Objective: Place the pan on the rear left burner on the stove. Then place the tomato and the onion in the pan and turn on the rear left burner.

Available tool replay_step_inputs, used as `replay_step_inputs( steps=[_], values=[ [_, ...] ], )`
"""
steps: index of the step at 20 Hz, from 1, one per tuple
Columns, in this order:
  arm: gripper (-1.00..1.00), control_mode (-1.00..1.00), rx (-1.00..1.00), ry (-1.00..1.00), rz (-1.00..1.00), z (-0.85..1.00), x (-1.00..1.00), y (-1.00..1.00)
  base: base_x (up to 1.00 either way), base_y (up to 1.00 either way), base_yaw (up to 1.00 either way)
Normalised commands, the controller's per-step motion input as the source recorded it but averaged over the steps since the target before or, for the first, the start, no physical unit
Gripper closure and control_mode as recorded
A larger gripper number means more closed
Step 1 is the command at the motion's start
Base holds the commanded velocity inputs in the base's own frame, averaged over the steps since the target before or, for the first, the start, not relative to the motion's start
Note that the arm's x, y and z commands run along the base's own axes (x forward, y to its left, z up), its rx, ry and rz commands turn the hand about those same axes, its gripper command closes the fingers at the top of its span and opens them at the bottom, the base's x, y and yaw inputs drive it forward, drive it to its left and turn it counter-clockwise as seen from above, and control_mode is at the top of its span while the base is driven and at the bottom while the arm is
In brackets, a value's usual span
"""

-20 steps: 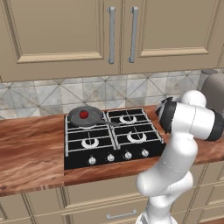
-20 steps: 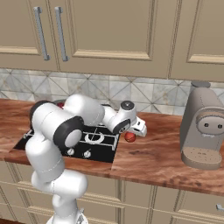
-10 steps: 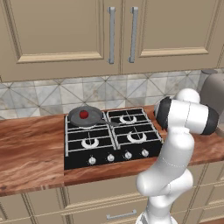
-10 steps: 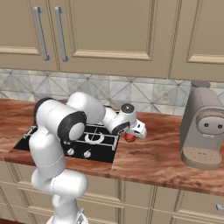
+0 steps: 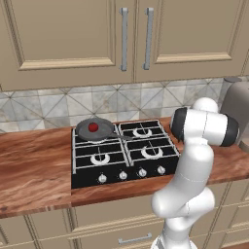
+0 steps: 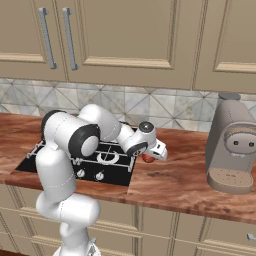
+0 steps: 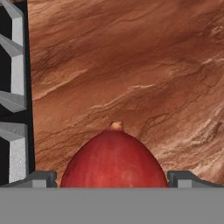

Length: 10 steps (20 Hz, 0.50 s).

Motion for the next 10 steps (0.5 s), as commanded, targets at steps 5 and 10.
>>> replay_step_inputs(
  steps=[5,10],
  values=[
    [-1.00,-1.00,0.00,0.00,0.00,0.00,0.00,0.00,0.00,0.00,0.00],
    [1.00,-1.00,0.00,0.00,0.00,0.00,0.00,0.00,0.00,0.00,0.00]
  ],
)
